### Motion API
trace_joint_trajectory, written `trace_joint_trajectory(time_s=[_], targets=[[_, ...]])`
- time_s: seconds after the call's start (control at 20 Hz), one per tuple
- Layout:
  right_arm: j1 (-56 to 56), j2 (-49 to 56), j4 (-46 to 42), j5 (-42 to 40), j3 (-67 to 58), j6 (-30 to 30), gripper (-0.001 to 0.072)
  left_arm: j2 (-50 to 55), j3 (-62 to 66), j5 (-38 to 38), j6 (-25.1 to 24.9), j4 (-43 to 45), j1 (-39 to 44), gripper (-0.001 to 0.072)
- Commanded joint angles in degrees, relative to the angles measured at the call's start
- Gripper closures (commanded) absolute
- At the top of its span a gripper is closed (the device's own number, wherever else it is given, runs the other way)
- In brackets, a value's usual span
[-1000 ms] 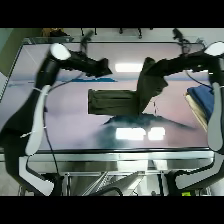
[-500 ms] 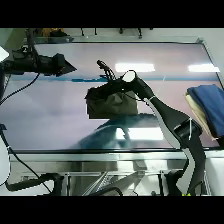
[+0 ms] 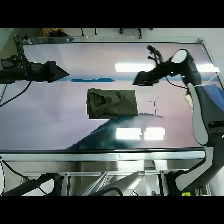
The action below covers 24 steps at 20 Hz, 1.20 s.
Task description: Fold the shirts.
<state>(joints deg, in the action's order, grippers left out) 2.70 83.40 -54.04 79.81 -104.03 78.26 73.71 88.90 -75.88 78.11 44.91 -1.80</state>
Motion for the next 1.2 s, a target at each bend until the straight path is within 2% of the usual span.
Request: trace_joint_trajectory(time_s=[0.0, 0.25, 0.7, 0.8, 0.85, 0.95, 1.0, 1.15], targets=[[-6.34, -0.74, -3.78, 0.04, 8.81, 2.36, 0.025, -1.22, -0.33, -1.79, -0.26, 0.04, 0.61, 0.0692], [-4.92, 2.34, 9.88, -7.28, 22.03, -5.92, 0.0251, -1.27, -0.33, -5.62, -0.31, 0.09, 0.98, 0.0692], [1.99, 9.31, 20.98, -10.73, 22.49, -13.86, 0.0262, -1.27, -0.33, -8.22, -0.28, 0.07, 0.98, 0.0692], [2.08, 9.29, 25.24, -10.99, 22.45, -16.48, 0.0438, -1.27, -0.33, -8.22, -0.28, 0.07, 1.01, 0.0691], [2.05, 9.27, 27.61, -10.78, 22.43, -17.9, 0.0549, -1.27, -0.33, -8.28, -0.28, 0.07, 0.98, 0.0692], [2.03, 8.15, 32.48, -9.46, 22.36, -20.9, 0.0672, -1.27, -0.33, -8.81, -0.28, 0.07, 0.98, 0.0692], [1.95, 6.56, 34.01, -9.25, 21.81, -21.75, 0.0693, -1.27, -0.33, -9.42, -0.28, 0.09, 0.98, 0.0692], [-0.42, -0.11, 34.03, -9.05, 14.16, -21.44, 0.0694, -1.27, -0.33, -11.21, -0.28, 0.09, 0.98, 0.0692]])
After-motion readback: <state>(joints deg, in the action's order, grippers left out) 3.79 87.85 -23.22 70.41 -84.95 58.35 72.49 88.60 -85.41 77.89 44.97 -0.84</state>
